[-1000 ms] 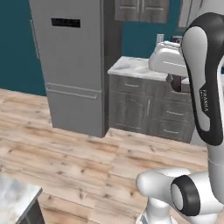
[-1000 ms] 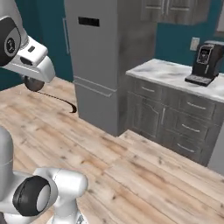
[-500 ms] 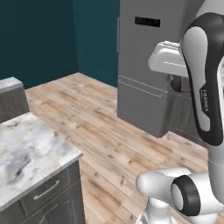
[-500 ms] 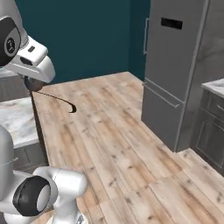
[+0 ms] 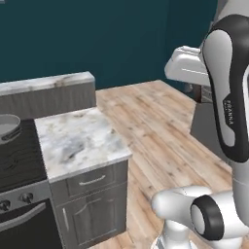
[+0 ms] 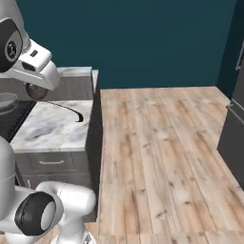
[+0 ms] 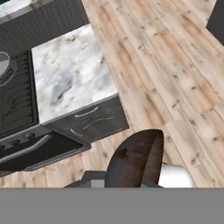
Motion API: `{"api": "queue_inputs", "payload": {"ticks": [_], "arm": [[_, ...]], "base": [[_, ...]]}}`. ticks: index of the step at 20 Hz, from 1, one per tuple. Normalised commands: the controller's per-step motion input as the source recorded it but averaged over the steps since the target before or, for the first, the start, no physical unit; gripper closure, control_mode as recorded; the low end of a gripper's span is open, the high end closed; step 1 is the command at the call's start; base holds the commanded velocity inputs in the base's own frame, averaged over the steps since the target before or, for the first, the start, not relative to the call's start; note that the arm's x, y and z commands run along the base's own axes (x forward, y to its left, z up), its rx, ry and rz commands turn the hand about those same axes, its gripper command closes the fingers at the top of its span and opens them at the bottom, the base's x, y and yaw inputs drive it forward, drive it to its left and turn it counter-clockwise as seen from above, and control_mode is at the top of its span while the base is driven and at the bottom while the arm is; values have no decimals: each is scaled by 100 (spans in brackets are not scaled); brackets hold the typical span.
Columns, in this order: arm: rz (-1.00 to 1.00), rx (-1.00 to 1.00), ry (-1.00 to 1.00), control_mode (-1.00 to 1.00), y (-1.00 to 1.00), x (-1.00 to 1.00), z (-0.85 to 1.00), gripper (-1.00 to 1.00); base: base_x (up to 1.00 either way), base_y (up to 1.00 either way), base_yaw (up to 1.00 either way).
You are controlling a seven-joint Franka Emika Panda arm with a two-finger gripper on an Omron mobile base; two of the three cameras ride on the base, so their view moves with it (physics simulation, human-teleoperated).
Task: Open the cabinet and move the ladle to the pot. Then close the cabinet.
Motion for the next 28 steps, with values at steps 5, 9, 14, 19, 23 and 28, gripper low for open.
{"api": "queue_inputs", "payload": {"ticks": [5,9,14,19,23,28], "arm": [[0,0,0,100,0,0,0,100],[0,0,0,100,0,0,0,100],[0,0,0,100,0,0,0,100],[0,0,0,100,0,0,0,100],[0,0,0,100,0,0,0,100],[0,0,0,100,0,0,0,100]], "base": [[30,72,7],[42,99,0],[26,100,0],[1,94,8],[28,47,21],[78,5,26]]}}
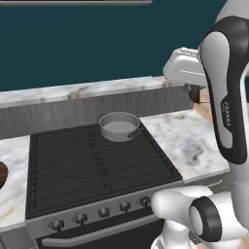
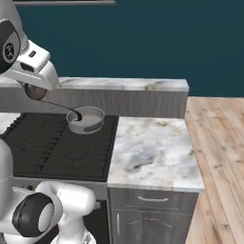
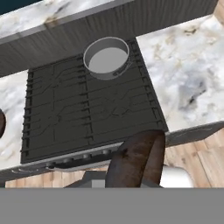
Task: Open the cabinet and move the ladle to the pot. Then close the cabinet.
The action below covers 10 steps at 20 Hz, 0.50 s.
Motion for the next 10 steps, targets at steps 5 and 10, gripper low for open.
{"api": "queue_inputs", "payload": {"ticks": [5,10], "arm": [[0,0,0,100,0,0,0,100],[11,0,14,-100,1,57,-19,100]], "base": [[85,1,23],[35,2,9]]}}
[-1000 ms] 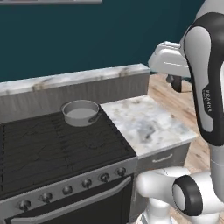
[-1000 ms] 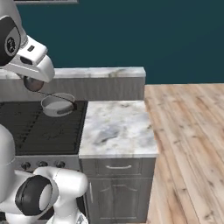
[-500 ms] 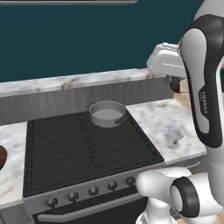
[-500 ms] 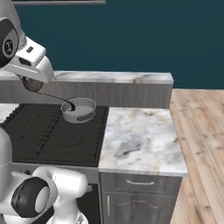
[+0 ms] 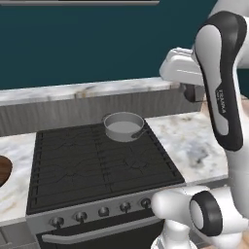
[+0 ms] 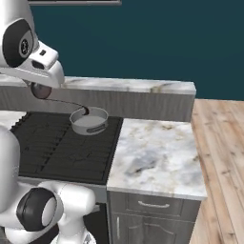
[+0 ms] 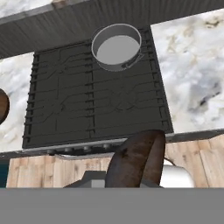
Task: Open the cabinet and move the ladle to the pot. Then close the cabinet.
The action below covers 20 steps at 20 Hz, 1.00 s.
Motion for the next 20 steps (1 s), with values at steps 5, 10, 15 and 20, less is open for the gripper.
{"api": "queue_inputs", "payload": {"ticks": [5,10,15,20], "arm": [[14,0,24,-100,0,100,-54,100],[5,0,22,-100,14,100,-58,100],[0,0,10,-100,23,100,-50,100],[0,-2,8,-100,20,100,-55,100]], "base": [[0,0,0],[0,0,0],[0,0,0],[0,0,0]]}}
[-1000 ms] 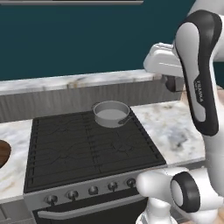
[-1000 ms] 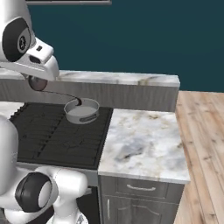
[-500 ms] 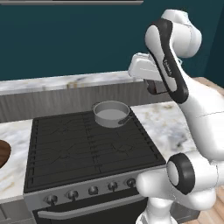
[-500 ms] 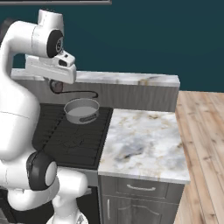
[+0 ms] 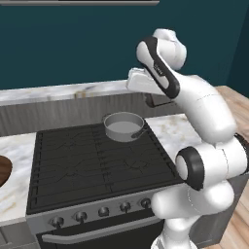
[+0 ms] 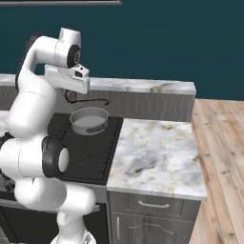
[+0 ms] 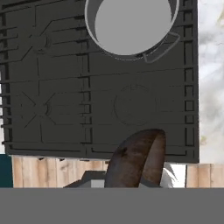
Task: Open the cabinet and move the ladle to the pot. Then close the cabinet.
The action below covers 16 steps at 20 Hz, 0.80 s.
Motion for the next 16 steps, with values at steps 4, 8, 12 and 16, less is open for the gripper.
{"api": "queue_inputs", "payload": {"ticks": [4,8,12,16], "arm": [[0,-5,8,-100,17,88,-60,100],[0,-9,2,-100,16,69,-51,100],[0,-9,0,-100,8,58,-44,100],[-1,-4,0,-100,3,67,-44,100]], "base": [[0,0,0],[0,0,0],[0,0,0],[0,0,0]]}}
